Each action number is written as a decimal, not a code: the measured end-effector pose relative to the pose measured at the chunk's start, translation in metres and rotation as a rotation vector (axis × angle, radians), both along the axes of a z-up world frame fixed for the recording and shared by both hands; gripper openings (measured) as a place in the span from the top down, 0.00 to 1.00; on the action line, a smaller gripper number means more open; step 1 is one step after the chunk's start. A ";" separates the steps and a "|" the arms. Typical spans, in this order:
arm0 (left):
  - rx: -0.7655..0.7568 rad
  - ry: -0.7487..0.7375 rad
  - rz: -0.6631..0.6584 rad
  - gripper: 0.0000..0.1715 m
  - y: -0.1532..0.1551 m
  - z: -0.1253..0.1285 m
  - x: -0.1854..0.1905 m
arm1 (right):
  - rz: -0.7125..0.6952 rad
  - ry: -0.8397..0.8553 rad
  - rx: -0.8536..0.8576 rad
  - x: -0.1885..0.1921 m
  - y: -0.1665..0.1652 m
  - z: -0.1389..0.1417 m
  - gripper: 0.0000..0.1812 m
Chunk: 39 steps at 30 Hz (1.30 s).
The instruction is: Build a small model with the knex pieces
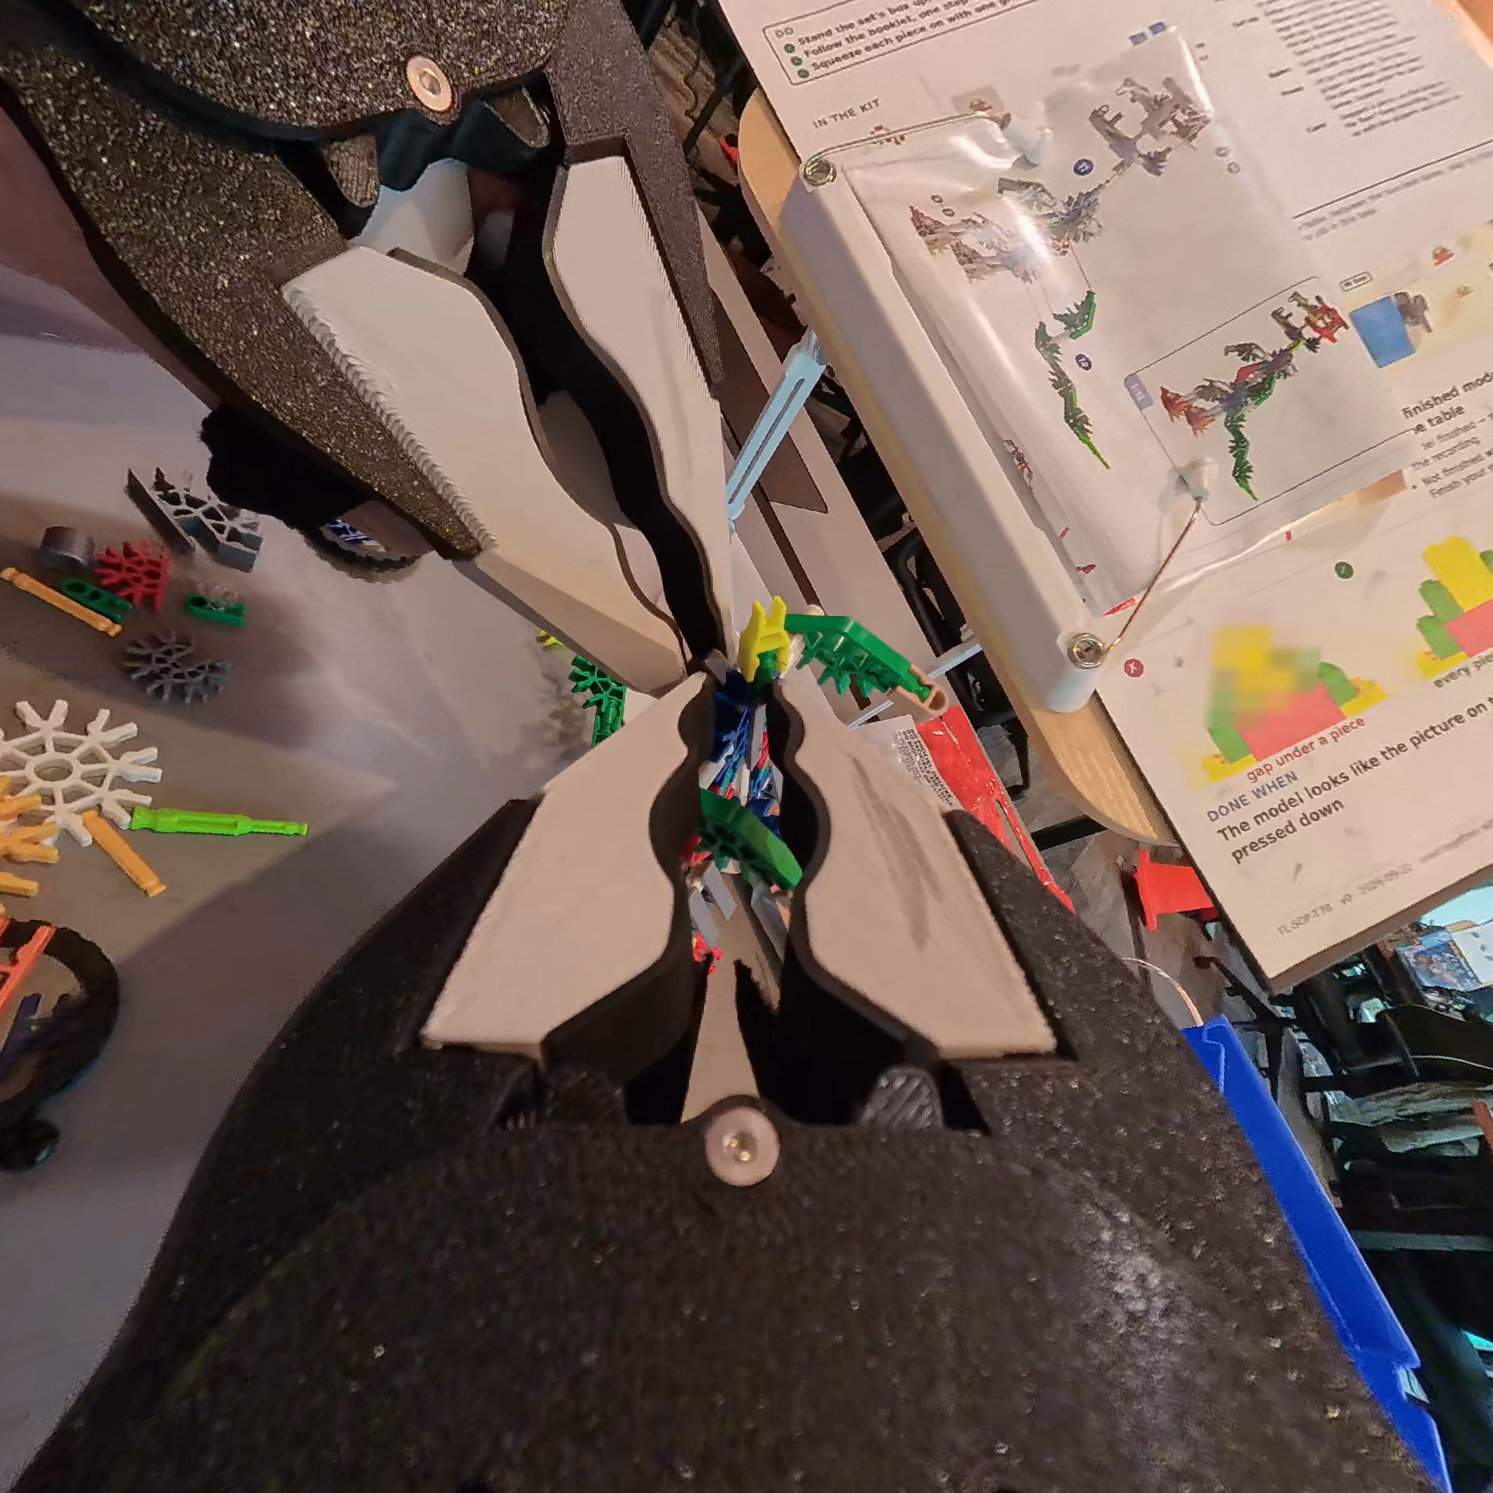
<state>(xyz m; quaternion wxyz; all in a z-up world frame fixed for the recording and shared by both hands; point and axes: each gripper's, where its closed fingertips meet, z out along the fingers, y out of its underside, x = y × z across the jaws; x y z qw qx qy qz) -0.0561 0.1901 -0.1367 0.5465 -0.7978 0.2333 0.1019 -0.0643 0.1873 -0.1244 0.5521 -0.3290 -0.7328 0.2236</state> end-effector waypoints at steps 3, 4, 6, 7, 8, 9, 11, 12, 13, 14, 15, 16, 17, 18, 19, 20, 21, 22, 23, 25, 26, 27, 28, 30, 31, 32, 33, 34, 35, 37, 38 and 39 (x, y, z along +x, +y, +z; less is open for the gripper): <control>-0.003 0.054 0.009 0.99 0.001 -0.002 0.000 | -0.009 -0.015 0.033 0.000 0.000 -0.003 0.96; -0.001 0.076 0.016 0.99 0.001 -0.003 -0.001 | -0.014 -0.012 0.047 0.000 0.001 -0.003 0.95; 0.005 0.087 0.019 0.99 0.001 -0.002 -0.001 | -0.021 -0.007 0.058 0.000 0.000 -0.002 0.96; 0.009 0.087 0.020 0.99 0.002 -0.001 -0.001 | -0.025 -0.006 0.065 0.000 0.000 -0.002 0.96; 0.015 0.087 0.024 0.99 0.002 -0.001 -0.001 | -0.029 -0.004 0.076 0.000 0.000 -0.001 0.95; 0.016 0.094 0.027 0.99 0.002 -0.001 -0.001 | -0.031 -0.010 0.087 0.000 0.000 -0.002 0.96; 0.009 0.117 0.030 1.00 0.003 -0.003 0.000 | -0.031 -0.029 0.111 0.001 0.000 -0.004 0.95; 0.001 0.118 0.029 1.00 0.003 -0.005 0.000 | -0.031 -0.045 0.127 0.001 0.001 -0.006 0.95; -0.015 0.123 0.024 0.99 0.003 -0.008 0.001 | -0.029 -0.065 0.148 0.002 0.001 -0.010 0.96; -0.024 0.143 0.022 1.00 0.003 -0.011 0.002 | -0.026 -0.084 0.167 0.003 0.001 -0.012 0.96; -0.028 0.149 0.025 1.00 0.004 -0.013 0.002 | -0.025 -0.094 0.176 0.003 0.001 -0.013 0.96; -0.025 0.141 0.028 0.99 0.005 -0.013 0.003 | -0.025 -0.099 0.178 0.003 0.002 -0.014 0.96; -0.027 0.140 0.028 1.00 0.006 -0.014 0.003 | -0.025 -0.102 0.183 0.003 0.002 -0.014 0.96; -0.029 0.144 0.030 0.99 0.006 -0.014 0.003 | -0.028 -0.104 0.193 0.003 0.002 -0.015 0.96; -0.028 0.143 0.033 1.00 0.006 -0.015 0.003 | -0.031 -0.107 0.204 0.003 0.003 -0.015 0.97; -0.032 0.145 0.033 1.00 0.006 -0.016 0.003 | -0.033 -0.113 0.219 0.003 0.003 -0.016 0.96; -0.037 0.159 0.036 1.00 0.007 -0.017 0.003 | -0.037 -0.120 0.242 0.003 0.003 -0.017 0.96; -0.039 0.162 0.042 1.00 0.007 -0.018 0.002 | -0.041 -0.124 0.249 0.003 0.003 -0.018 0.96; -0.039 0.152 0.043 1.00 0.008 -0.018 0.002 | -0.038 -0.126 0.235 0.003 0.004 -0.018 0.97; -0.042 0.167 0.041 1.00 0.007 -0.018 0.003 | -0.035 -0.124 0.238 0.004 0.004 -0.017 0.97; -0.038 0.159 0.041 0.99 0.007 -0.016 0.002 | -0.031 -0.112 0.215 0.004 0.004 -0.015 0.96; -0.044 0.132 0.035 0.99 0.006 -0.015 0.002 | -0.023 -0.109 0.177 0.003 0.004 -0.014 0.95; -0.037 0.118 0.031 0.99 0.007 -0.014 0.002 | -0.019 -0.111 0.152 0.003 0.006 -0.014 0.95; -0.033 0.107 0.037 0.98 0.008 -0.013 0.002 | -0.014 -0.104 0.130 0.004 0.008 -0.012 0.95; -0.034 0.107 0.038 0.98 0.007 -0.012 0.002 | -0.012 -0.097 0.115 0.004 0.008 -0.010 0.94; -0.026 0.107 0.040 0.98 0.008 -0.010 0.003 | -0.014 -0.089 0.108 0.004 0.008 -0.009 0.94; -0.020 0.100 0.045 0.98 0.008 -0.009 0.003 | -0.020 -0.081 0.107 0.004 0.009 -0.007 0.94; -0.023 0.095 0.049 0.98 0.008 -0.008 0.002 | -0.027 -0.075 0.110 0.004 0.009 -0.007 0.94; -0.024 0.099 0.052 0.98 0.008 -0.008 0.002 | -0.034 -0.072 0.116 0.004 0.009 -0.007 0.94; -0.028 0.099 0.057 0.98 0.008 -0.009 0.001 | -0.046 -0.070 0.113 0.003 0.010 -0.007 0.93; -0.030 0.094 0.061 0.98 0.008 -0.009 0.001 | -0.051 -0.064 0.111 0.003 0.011 -0.007 0.93; -0.027 0.095 0.062 0.98 0.008 -0.008 0.001 | -0.058 -0.058 0.112 0.003 0.011 -0.006 0.92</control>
